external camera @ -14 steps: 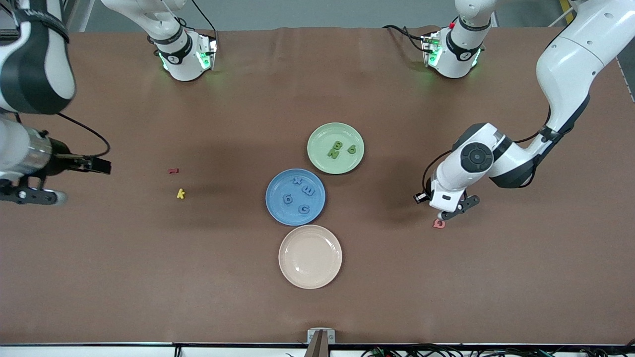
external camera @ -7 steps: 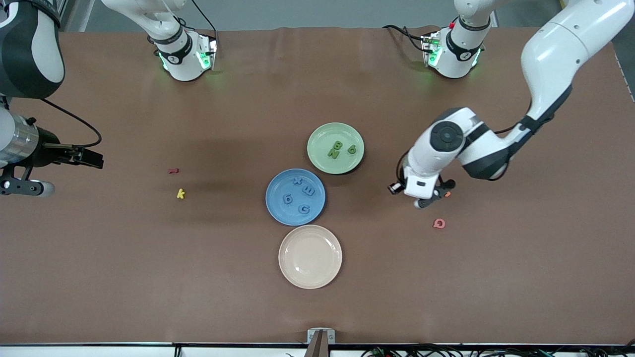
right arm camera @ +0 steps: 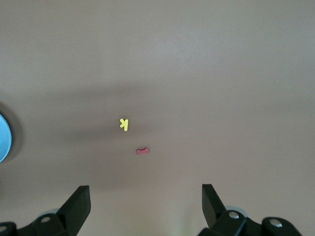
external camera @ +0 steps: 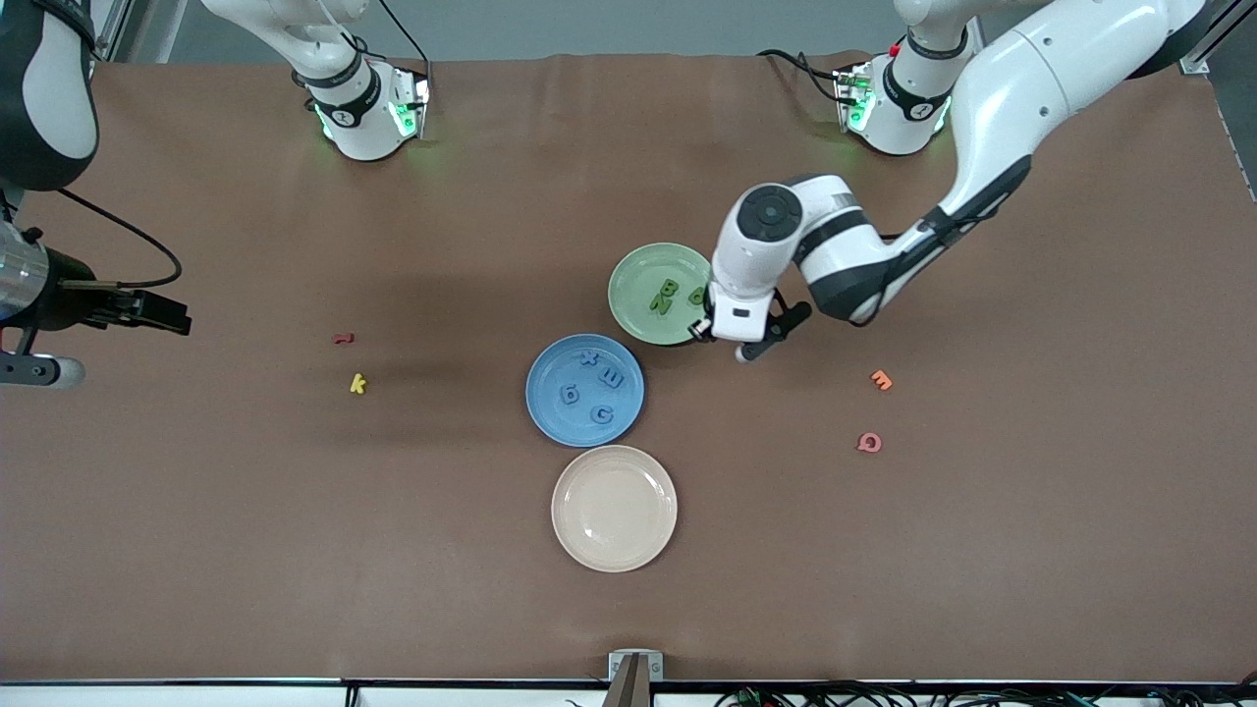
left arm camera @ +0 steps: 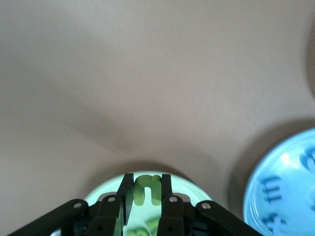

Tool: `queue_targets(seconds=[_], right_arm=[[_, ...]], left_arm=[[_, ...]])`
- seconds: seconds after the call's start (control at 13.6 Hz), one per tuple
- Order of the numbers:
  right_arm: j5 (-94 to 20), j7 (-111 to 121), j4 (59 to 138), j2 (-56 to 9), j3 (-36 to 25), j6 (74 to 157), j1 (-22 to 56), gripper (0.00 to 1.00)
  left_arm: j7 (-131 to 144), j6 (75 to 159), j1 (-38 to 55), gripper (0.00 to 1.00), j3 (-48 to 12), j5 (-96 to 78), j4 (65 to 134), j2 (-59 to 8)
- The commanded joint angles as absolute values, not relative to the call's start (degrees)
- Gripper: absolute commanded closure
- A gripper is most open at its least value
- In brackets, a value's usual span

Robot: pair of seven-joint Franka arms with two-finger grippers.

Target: Sort letters by color into matching plates

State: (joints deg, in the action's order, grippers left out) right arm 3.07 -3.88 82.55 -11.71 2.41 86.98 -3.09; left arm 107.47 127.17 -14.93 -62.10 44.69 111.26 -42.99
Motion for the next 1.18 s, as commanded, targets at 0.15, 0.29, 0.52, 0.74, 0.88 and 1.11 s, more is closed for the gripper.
queue_targets(seconds=[0.15,0.29,0.52,0.74,0.88,1.11], right_arm=[[0.62,-3.51,77.96,-12.75,3.08,86.40,-4.31,0.00],[0.61,-3.43,78.48,-12.57,3.08,85.52,-4.13,0.00],[0.62,-3.17,79.62,-10.47,3.16,83.95,-4.22,0.00],[0.62,-2.81,84.70,-4.07,3.08,82.18,-4.22,0.00],[0.62,-2.81,88.75,-0.11,3.16,82.27,-4.04,0.00],[0.53,-2.46,90.26,2.72,3.16,82.09,-4.04,0.00]], left_arm=[[114.25,127.61,-3.71,1.00,-55.39,44.82,107.32,-43.77],[115.14,127.62,-1.50,1.00,-53.27,44.74,107.31,-43.77],[115.66,127.62,-1.14,0.97,-53.26,44.74,107.31,-44.65],[116.28,127.62,-0.62,0.42,-53.17,45.17,107.14,-44.65],[116.54,127.53,-0.53,0.01,-52.74,45.00,107.31,-44.56],[115.93,127.53,-0.61,0.00,-52.65,44.82,106.18,-44.38]])
